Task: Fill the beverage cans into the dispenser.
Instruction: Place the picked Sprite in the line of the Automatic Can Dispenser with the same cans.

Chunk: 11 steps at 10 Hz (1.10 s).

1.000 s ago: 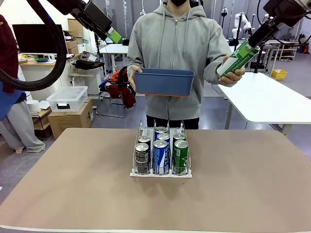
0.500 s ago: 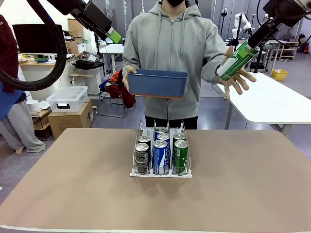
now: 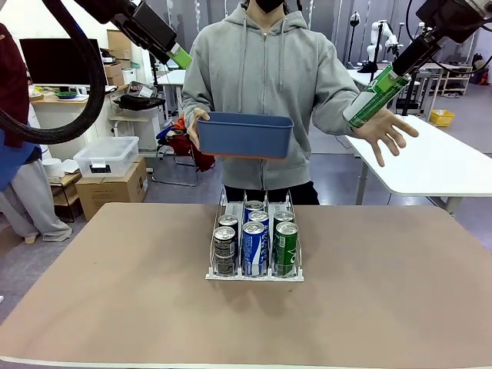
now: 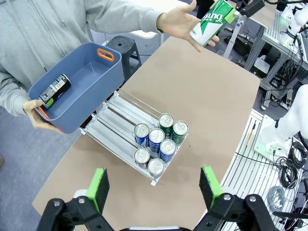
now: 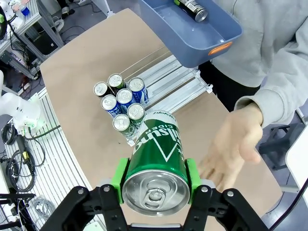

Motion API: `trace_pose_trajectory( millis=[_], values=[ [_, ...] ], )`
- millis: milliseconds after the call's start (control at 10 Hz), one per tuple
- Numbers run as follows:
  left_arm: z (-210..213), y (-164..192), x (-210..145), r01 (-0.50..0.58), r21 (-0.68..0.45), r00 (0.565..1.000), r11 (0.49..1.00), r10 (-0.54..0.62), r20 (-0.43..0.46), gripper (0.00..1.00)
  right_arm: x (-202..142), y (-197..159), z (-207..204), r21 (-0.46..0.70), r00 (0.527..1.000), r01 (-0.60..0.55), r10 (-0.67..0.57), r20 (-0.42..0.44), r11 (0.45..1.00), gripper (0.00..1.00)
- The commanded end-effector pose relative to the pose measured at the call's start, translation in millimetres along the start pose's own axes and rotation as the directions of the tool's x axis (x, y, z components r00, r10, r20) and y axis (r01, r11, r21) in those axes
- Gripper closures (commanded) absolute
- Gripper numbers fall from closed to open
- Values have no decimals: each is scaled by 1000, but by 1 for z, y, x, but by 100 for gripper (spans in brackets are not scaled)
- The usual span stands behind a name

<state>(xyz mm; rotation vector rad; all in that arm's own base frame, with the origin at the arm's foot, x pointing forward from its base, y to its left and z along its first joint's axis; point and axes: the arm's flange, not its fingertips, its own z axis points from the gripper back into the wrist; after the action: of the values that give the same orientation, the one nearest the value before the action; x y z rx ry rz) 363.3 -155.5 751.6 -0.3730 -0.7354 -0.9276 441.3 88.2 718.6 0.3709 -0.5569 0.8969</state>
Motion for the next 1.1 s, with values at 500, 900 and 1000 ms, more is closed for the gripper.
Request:
trace_pose_trajectory(
  millis=[500, 900, 1000],
  values=[
    [-1, 1, -2, -7, -5, 1000, 1000, 7, -2, 0, -14, 31, 7, 40, 999, -19, 21, -25, 999, 42],
    [-1, 1, -2, -7, -5, 1000, 1000, 7, -2, 0, -42, 78, -16, -8, 996, -36, 35, -85, 999, 42],
    [-1, 1, -2, -7, -5, 1000, 1000, 7, -2, 0, -50, 94, -40, -69, 996, 0, -6, -90, 998, 42]
  ],
)
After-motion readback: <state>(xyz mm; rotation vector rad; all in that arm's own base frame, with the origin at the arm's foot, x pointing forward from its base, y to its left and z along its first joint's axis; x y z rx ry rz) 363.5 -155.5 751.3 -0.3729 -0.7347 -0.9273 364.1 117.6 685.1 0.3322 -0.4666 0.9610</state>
